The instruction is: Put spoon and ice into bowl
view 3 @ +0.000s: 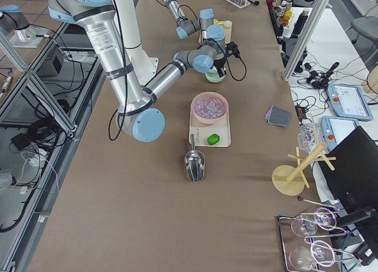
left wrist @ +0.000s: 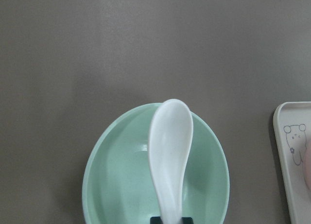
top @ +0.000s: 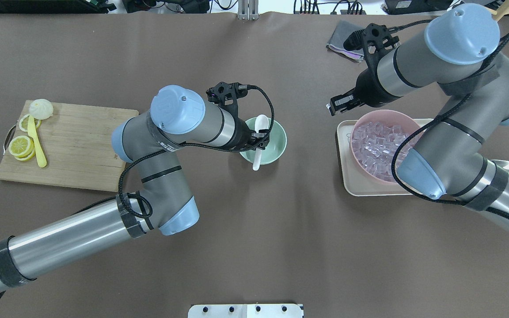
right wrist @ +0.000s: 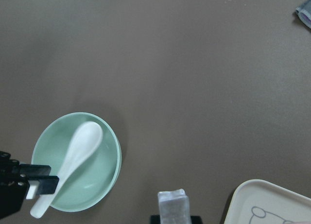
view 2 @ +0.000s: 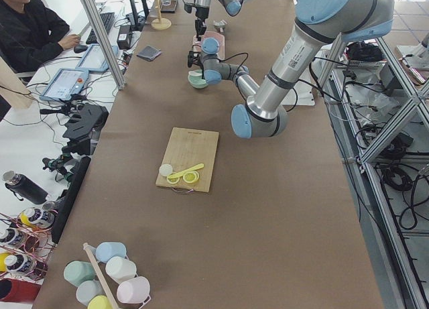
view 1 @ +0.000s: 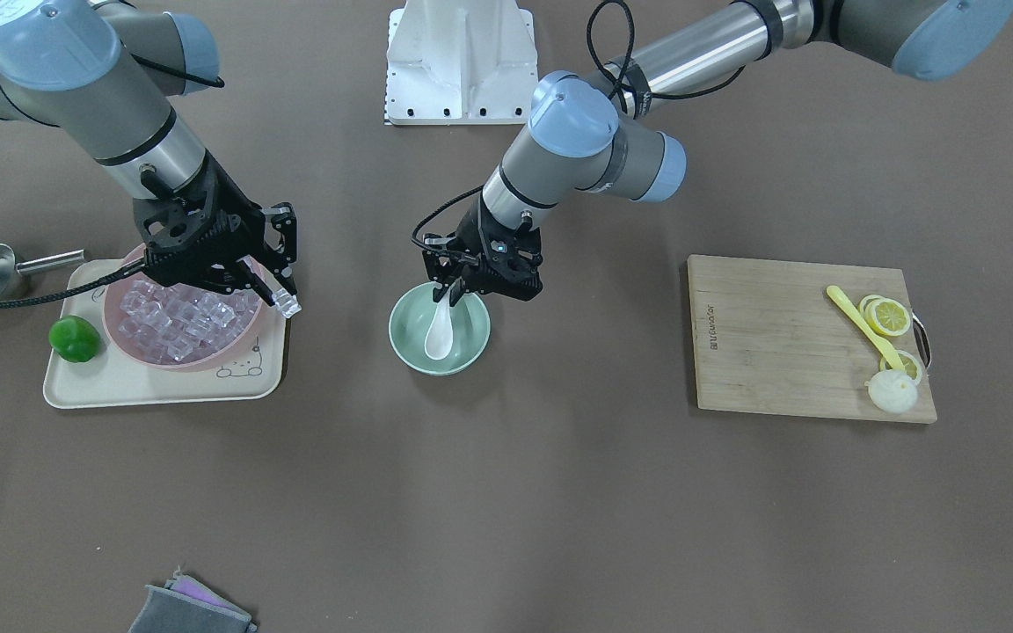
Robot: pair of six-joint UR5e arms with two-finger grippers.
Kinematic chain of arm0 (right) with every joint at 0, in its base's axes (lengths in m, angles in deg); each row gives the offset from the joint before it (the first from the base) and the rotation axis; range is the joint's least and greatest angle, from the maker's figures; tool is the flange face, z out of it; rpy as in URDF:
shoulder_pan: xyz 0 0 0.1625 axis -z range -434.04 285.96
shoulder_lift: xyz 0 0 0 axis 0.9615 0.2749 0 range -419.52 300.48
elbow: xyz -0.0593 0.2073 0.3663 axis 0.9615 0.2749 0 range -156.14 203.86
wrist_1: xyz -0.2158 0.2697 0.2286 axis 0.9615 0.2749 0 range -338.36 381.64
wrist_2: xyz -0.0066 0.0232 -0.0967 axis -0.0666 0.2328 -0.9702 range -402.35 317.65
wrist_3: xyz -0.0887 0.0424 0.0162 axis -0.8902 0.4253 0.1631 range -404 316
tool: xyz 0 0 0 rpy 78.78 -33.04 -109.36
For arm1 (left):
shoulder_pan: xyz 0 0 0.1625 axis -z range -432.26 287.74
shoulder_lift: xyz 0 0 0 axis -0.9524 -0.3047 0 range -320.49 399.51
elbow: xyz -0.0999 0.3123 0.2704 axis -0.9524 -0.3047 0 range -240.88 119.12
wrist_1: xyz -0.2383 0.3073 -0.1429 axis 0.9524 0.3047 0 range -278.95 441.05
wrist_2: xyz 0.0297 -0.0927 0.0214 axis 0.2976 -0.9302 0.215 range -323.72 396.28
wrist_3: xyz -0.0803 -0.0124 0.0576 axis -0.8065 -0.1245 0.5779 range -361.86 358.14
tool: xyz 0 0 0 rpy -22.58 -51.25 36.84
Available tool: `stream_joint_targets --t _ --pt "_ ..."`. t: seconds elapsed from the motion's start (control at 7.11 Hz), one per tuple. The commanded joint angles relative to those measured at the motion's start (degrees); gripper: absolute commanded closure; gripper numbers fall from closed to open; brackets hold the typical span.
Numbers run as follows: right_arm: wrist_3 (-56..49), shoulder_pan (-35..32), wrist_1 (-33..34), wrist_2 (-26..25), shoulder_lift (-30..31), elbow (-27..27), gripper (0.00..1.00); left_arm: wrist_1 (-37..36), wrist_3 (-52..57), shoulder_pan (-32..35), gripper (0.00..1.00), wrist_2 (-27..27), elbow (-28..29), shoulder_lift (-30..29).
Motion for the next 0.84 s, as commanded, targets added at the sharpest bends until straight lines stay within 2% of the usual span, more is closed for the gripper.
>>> stream_joint_targets --t 0.0,0.14,0.28,0.42,0.56,0.7 --pt "2.8 1.4 -0.3 -2.0 -2.7 1.7 1.0 0.1 0.9 0.3 0.03 0.6 -0.4 -0.2" --pt "4.7 2.5 -0.3 -3.4 -4.1 2.2 1.0 0.1 4.5 3.6 0.03 0.1 -1.6 1.4" --pt "6.6 3.4 -0.6 -5.3 -7.7 5.6 1.0 0.1 10.3 7.5 0.03 -0.8 -6.9 7.5" --pt "8.1 4.6 -0.6 -8.3 -11.6 9.4 1.0 0.1 17.4 13.6 0.03 -7.3 -11.2 14.1" --pt "8.7 6.0 -0.7 -10.2 -13.5 11.8 1.0 0.5 22.3 20.3 0.03 -14.8 -12.4 18.4" --pt "9.8 7.9 -3.5 -12.3 -14.2 14.3 1.0 2.0 23.7 22.8 0.02 -15.8 -14.7 23.4"
